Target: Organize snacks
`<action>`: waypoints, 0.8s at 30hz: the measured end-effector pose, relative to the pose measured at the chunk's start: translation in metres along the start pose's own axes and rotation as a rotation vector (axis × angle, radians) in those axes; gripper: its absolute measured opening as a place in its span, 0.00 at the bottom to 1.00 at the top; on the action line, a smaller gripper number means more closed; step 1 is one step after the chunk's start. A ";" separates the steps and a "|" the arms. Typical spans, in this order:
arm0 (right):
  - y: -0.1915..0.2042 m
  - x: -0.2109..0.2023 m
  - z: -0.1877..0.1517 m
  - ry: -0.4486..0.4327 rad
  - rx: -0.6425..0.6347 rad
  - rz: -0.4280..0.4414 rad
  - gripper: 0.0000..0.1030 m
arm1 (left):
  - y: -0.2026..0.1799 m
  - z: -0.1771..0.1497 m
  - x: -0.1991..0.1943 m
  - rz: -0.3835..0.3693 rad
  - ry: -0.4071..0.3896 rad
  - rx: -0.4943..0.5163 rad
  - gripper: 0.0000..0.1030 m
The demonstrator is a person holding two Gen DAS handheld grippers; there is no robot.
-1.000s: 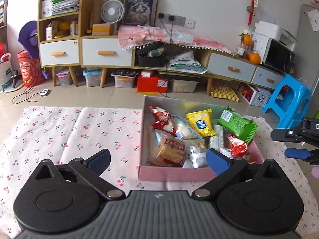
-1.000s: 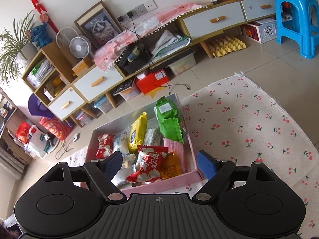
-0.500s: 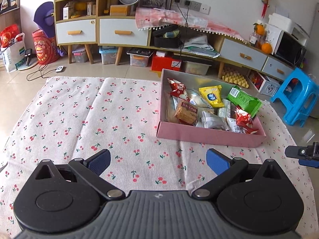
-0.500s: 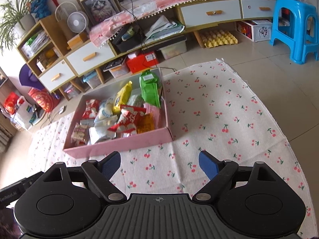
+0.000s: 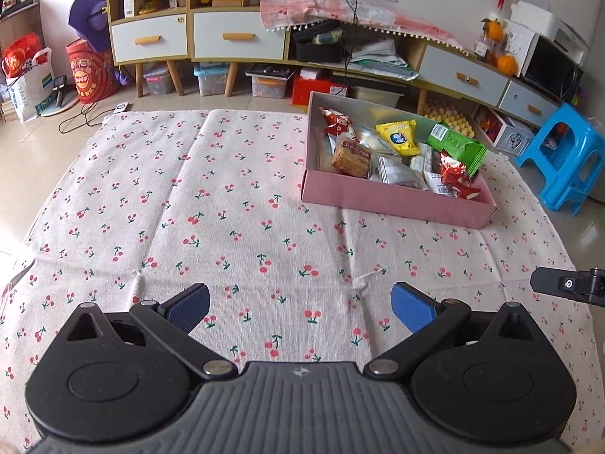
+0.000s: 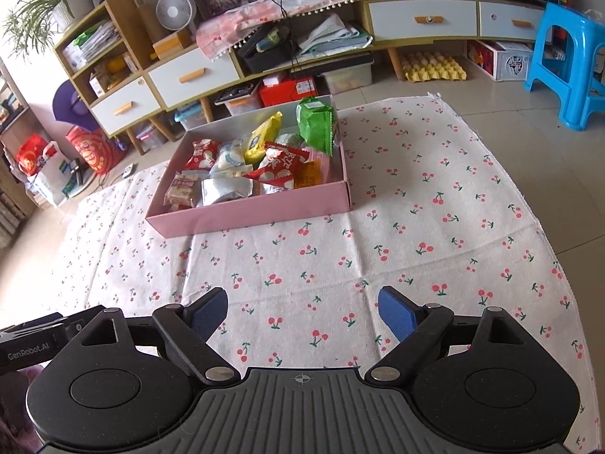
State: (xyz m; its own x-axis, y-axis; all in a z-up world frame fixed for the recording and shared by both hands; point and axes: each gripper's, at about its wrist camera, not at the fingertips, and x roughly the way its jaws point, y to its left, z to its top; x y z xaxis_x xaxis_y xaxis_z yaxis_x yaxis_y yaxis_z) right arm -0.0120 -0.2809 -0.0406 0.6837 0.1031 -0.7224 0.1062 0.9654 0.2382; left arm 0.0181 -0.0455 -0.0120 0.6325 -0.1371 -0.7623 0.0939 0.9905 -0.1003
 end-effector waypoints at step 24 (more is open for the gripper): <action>0.040 0.021 -0.016 0.018 -0.148 -0.058 0.91 | -0.002 -0.008 -0.004 0.084 0.034 0.043 0.99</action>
State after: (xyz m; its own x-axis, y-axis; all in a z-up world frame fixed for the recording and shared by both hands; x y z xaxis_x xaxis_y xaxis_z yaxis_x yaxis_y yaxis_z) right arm -0.0048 -0.2361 -0.0563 0.6660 0.0488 -0.7444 0.0370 0.9945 0.0983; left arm 0.0088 -0.0472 -0.0138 0.6134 -0.0523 -0.7880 0.0746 0.9972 -0.0081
